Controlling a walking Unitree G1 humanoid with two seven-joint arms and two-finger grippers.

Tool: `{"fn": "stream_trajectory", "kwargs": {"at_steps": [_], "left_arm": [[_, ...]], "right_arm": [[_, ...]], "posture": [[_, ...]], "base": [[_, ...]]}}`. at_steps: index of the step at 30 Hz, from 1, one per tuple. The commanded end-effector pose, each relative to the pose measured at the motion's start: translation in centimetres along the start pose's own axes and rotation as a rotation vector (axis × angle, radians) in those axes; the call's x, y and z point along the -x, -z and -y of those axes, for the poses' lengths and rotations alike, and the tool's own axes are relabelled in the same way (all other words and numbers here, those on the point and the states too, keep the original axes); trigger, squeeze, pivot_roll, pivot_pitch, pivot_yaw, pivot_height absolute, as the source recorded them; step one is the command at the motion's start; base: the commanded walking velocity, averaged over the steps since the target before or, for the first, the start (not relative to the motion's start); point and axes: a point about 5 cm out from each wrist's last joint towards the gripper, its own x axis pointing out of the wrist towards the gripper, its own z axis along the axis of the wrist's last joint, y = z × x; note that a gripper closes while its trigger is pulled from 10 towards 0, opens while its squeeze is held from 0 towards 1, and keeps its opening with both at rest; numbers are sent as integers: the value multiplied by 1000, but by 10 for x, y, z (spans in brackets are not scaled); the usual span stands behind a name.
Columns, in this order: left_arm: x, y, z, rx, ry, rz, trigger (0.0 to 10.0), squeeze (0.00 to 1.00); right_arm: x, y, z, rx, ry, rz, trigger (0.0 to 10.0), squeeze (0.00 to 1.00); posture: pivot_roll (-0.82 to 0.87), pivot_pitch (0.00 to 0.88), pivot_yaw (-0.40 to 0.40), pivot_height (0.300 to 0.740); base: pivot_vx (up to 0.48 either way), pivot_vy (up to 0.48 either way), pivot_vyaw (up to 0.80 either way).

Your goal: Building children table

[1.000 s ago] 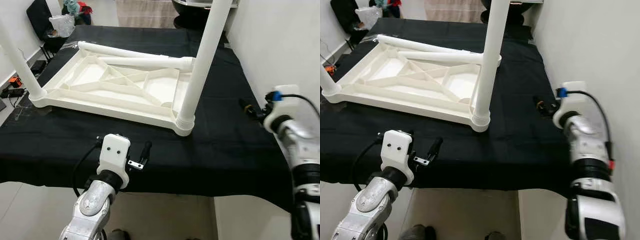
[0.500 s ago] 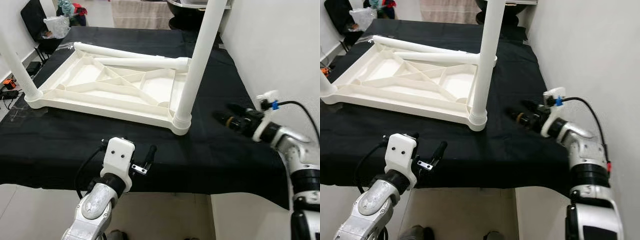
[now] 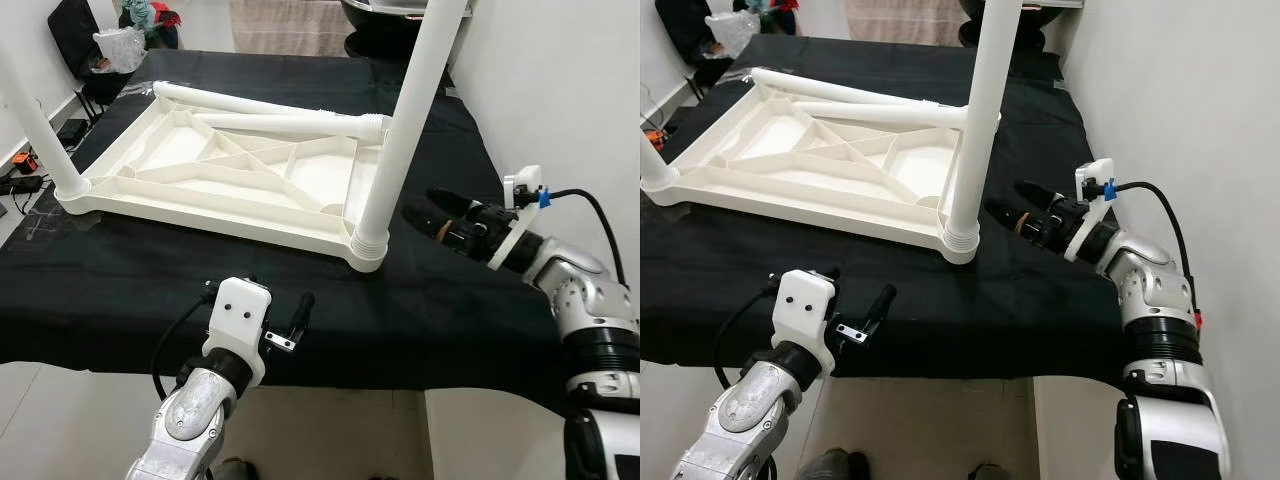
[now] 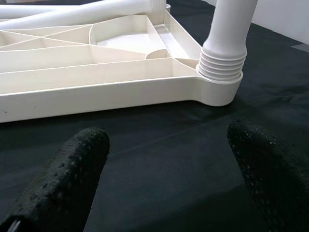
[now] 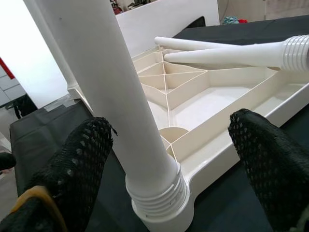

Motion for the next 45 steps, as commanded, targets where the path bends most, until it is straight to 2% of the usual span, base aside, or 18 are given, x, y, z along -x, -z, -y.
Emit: {"fn": "stream_trajectory", "kwargs": {"at_steps": [1, 9, 16, 21, 27, 31, 38, 41, 45], "left_arm": [[0, 2, 2, -11, 13, -6, 10000, 0], [-2, 3, 2, -35, 10, -4, 10000, 0], [-2, 3, 2, -33, 10, -4, 10000, 0], [0, 4, 3, -33, 11, -5, 10000, 0], [0, 5, 4, -34, 11, -8, 10000, 0], [1, 4, 5, -31, 15, 0, 10000, 0], [2, 5, 5, -32, 12, -2, 10000, 0], [2, 5, 5, -33, 15, -2, 10000, 0], [3, 4, 6, -34, 15, -2, 10000, 0]], "right_arm": [[-3, -1, 0, 17, 2, 3, 10000, 0], [-13, -13, -8, -1, -89, 89, 10000, 0], [-15, -12, -12, -12, -151, 85, 10000, 0], [-14, -6, -13, 43, -164, 47, 10000, 0], [-15, -7, -15, 46, -180, 61, 10000, 0], [-22, -8, -24, 54, -220, 83, 10000, 0], [-32, -4, -30, 90, -228, 81, 10000, 0], [-41, 0, -33, 127, -190, 70, 10000, 0], [-45, 1, -34, 143, -171, 70, 10000, 0]], "posture": [[53, 156, -70, 740], [50, 161, -75, 740], [52, 161, -75, 740], [56, 152, -76, 740], [56, 149, -76, 740], [57, 142, -77, 740], [60, 136, -78, 740], [61, 140, -78, 740], [60, 144, -81, 740]], "base": [[0, 0, 0], [0, 0, 0], [0, 0, 0], [0, 0, 0], [0, 0, 0], [0, 0, 0], [0, 0, 0], [0, 0, 0], [0, 0, 0]]}}
